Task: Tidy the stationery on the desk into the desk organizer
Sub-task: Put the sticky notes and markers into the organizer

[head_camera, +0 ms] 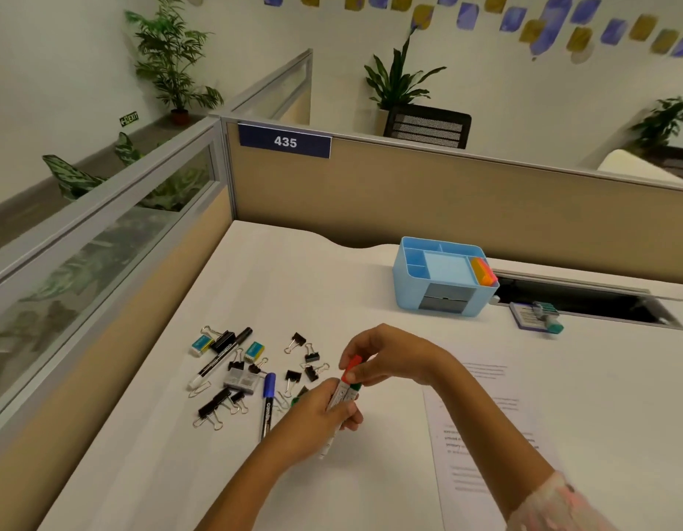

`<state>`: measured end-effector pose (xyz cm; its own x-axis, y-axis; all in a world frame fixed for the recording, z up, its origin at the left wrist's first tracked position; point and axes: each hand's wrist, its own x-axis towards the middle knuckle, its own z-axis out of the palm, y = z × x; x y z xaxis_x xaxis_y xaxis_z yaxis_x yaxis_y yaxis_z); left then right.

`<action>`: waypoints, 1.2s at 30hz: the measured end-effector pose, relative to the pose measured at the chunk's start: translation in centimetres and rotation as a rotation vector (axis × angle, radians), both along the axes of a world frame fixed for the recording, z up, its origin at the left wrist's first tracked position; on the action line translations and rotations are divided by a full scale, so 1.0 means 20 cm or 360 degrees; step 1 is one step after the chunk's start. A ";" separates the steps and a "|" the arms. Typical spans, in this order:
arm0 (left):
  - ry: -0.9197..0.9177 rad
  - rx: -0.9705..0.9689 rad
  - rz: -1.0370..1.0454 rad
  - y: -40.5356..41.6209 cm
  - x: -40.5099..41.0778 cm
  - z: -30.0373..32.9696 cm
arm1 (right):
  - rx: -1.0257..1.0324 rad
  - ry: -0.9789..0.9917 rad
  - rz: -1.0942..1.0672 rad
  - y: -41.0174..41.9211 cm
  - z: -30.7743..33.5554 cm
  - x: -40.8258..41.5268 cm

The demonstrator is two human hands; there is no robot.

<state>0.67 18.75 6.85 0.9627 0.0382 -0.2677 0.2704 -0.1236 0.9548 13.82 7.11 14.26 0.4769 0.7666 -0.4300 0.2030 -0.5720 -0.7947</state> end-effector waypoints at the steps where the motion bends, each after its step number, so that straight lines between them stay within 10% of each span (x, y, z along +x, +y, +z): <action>1: -0.0017 0.0100 -0.0030 -0.02 0.03 0.00 | -0.0009 -0.0087 -0.0001 -0.02 0.00 0.02; 20: -0.0142 0.1745 -0.0085 -0.21 0.69 -0.41 | 0.0221 -0.1778 -0.0827 -0.38 0.26 0.79; 36: -0.0175 0.1954 0.0017 -0.22 0.69 -0.43 | -0.0384 -0.1474 -0.0271 -0.10 -0.10 1.12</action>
<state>14.57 14.30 -1.73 0.9759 0.2155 0.0336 0.2027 -0.9531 0.2248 36.31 5.19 12.29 0.8017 0.5967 0.0348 0.5886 -0.7780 -0.2196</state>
